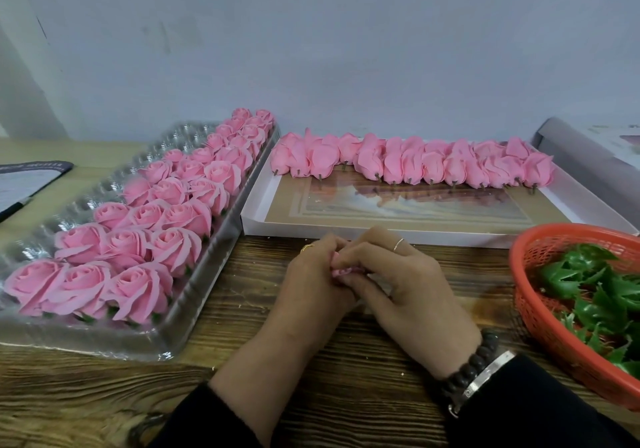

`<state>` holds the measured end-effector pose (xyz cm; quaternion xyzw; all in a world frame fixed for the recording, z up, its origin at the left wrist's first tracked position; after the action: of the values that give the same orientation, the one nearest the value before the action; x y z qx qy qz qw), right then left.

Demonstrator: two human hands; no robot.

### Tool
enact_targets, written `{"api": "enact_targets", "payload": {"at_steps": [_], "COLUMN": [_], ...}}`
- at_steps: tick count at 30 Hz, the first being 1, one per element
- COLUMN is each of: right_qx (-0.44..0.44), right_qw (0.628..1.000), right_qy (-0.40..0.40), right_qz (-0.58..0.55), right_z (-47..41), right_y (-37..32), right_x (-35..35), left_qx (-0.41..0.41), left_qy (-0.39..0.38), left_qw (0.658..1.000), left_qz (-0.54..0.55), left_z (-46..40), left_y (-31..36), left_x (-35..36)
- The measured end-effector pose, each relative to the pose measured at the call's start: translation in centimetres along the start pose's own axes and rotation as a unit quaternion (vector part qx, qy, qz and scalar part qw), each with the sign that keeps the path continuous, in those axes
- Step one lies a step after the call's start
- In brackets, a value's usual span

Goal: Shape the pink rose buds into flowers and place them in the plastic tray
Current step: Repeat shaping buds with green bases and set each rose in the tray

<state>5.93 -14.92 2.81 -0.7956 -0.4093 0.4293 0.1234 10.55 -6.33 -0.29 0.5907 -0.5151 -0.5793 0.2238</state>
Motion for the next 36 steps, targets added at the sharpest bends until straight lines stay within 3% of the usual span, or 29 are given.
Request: {"api": "enact_targets", "payload": {"at_steps": [2,6,9,11,14,16,21,25,28,36], "right_qx": [-0.007,0.063,0.157,0.172,0.182,0.188,0.189,0.225,0.243,0.249], "right_qw": [0.999,0.984,0.980,0.978,0.975,0.977,0.980,0.957,0.931,0.938], "right_qy": [0.036,0.154,0.086,0.026,-0.001,0.002,0.014,-0.004,-0.037,-0.016], "right_qz": [-0.007,-0.061,-0.089,-0.112,-0.126,-0.101,-0.058,-0.181,-0.269,-0.240], "right_z": [0.0,0.6,0.7,0.6,0.5,0.5,0.4,0.5,0.6,0.7], "right_y": [-0.3,0.9,2.7,2.7,2.4,2.4,2.4,2.9,3.1,3.6], "right_x": [-0.5,-1.9,-0.3,1.1,2.2,2.3,1.9,2.0,2.4,2.6], "left_qx": [-0.032,-0.123,-0.131,-0.133,-0.164,-0.168,-0.143,-0.183,-0.193,-0.194], "left_qy": [-0.026,0.008,0.071,0.067,0.039,0.024,-0.018,-0.041,-0.044,0.003], "left_qw": [0.993,0.917,0.870,0.838,0.803,0.799,0.826,0.799,0.817,0.802], "left_qz": [0.110,0.379,0.471,0.525,0.571,0.577,0.545,0.572,0.541,0.565], "left_z": [0.1,0.2,-0.1,-0.1,0.0,0.2,0.5,0.4,0.4,0.2], "left_y": [-0.3,-1.2,-1.2,-1.2,-1.5,-1.2,-0.2,-1.0,-1.1,-1.5], "left_x": [0.2,0.4,-0.1,0.2,1.1,1.6,1.9,1.9,2.0,1.7]}}
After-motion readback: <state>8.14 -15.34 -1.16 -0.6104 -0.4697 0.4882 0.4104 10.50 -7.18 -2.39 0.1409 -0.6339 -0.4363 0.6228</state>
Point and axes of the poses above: each hand's wrist, its own z-axis away from the middle knuckle, its own x-axis out of the palm, y = z × x, the point moved 7 cm from there along -z, towards the middle knuckle, and after that the axes turned 2 degrees about z, right-handed, at the moved point
